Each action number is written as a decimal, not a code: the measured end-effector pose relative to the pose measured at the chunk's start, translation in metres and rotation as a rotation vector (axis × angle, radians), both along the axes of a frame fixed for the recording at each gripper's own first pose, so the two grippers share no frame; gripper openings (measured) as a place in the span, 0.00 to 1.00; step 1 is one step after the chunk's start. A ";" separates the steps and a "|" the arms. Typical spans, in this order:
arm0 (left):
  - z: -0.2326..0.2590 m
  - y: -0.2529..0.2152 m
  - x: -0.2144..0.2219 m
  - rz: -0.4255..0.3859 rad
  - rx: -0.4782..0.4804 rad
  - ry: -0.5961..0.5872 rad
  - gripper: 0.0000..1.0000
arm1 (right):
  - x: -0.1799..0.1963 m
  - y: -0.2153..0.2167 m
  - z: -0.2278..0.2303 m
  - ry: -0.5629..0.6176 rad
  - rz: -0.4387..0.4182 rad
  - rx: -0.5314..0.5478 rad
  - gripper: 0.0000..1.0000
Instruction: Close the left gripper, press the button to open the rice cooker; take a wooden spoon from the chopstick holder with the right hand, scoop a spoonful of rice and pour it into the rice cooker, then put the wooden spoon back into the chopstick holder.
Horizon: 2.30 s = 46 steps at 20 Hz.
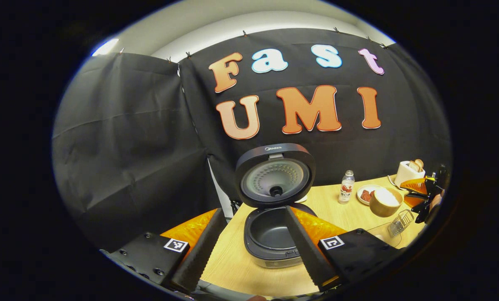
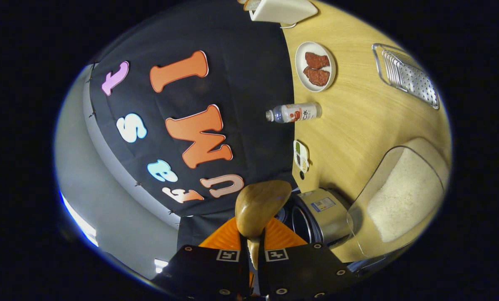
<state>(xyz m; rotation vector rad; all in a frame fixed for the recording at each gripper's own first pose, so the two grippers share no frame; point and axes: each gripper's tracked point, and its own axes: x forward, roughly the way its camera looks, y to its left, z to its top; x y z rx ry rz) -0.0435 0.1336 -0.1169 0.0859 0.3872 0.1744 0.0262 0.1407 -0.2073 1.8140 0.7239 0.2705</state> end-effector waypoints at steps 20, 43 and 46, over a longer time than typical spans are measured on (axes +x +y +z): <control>0.008 0.084 -0.032 0.123 0.088 -0.111 1.00 | 0.058 0.168 -0.004 0.024 0.251 -0.158 0.08; -0.023 0.113 -0.048 0.145 0.058 -0.044 0.94 | 0.078 0.211 -0.007 -0.294 0.420 -0.802 0.08; -0.022 0.113 -0.047 0.144 0.063 -0.042 0.93 | 0.080 0.215 -0.001 -0.337 0.430 -0.862 0.07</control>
